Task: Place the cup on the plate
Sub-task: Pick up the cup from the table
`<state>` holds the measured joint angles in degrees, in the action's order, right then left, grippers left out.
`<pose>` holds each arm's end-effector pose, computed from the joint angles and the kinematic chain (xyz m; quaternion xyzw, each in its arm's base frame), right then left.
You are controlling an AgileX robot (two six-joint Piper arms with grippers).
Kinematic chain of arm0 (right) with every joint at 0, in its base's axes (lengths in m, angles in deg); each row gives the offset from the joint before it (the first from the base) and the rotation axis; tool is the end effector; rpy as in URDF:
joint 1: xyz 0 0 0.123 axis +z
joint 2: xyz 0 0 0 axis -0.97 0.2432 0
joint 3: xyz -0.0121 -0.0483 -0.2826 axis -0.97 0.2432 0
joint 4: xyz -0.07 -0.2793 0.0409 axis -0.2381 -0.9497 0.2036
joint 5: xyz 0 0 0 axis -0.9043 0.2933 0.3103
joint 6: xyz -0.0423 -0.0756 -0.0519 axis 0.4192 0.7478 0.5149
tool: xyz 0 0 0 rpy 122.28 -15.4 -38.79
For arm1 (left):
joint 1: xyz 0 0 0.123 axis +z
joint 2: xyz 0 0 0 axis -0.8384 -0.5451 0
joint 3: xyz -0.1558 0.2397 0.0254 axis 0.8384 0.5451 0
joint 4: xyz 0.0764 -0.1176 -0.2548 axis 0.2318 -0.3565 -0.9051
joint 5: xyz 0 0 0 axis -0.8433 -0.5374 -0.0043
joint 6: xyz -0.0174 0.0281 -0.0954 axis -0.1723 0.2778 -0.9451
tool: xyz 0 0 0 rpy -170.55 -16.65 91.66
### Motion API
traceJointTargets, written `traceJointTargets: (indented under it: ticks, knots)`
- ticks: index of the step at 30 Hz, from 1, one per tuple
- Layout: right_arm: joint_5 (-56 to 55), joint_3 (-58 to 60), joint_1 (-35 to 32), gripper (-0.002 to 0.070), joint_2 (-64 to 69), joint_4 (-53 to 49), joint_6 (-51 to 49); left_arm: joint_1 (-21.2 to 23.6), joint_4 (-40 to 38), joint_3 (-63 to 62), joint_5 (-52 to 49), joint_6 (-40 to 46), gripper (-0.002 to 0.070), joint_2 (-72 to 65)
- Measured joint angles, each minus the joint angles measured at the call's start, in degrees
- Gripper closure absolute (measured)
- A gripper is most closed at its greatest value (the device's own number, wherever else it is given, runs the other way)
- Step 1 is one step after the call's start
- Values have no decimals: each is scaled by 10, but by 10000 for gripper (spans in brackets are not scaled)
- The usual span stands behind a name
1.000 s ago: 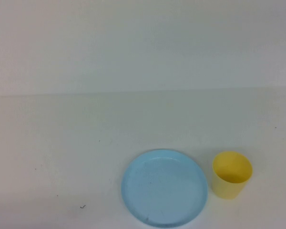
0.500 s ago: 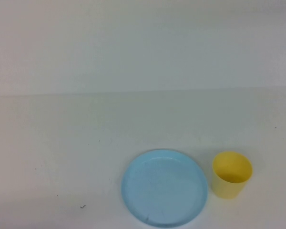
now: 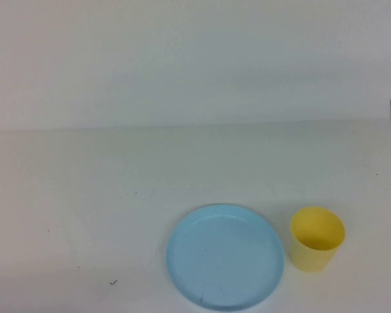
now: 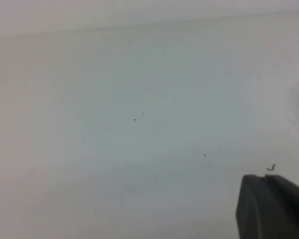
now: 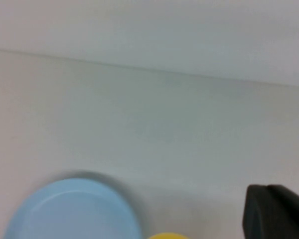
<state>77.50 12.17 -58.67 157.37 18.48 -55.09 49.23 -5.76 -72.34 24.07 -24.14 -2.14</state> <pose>0.2978 0.0924 0.3590 -0.0990 0.8759 0.0885 0.4639 0.0988 -0.0166 0.1790 0.0664 0.7891 -0.0509 0.6086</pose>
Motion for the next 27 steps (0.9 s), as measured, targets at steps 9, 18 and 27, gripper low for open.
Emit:
traceJointTargets:
  ticks: [9, 18, 27]
  knots:
    - [58, -1, 23, 676, 46, 114, 113, 0, 0, 0, 0, 0, 675, 0]
    - [157, -26, 25, 497, 181, 77, 184, 0, 0, 0, 0, 0, 675, 0]
    - [172, -48, 25, 245, 251, 87, 191, 0, 0, 0, 0, 0, 675, 0]
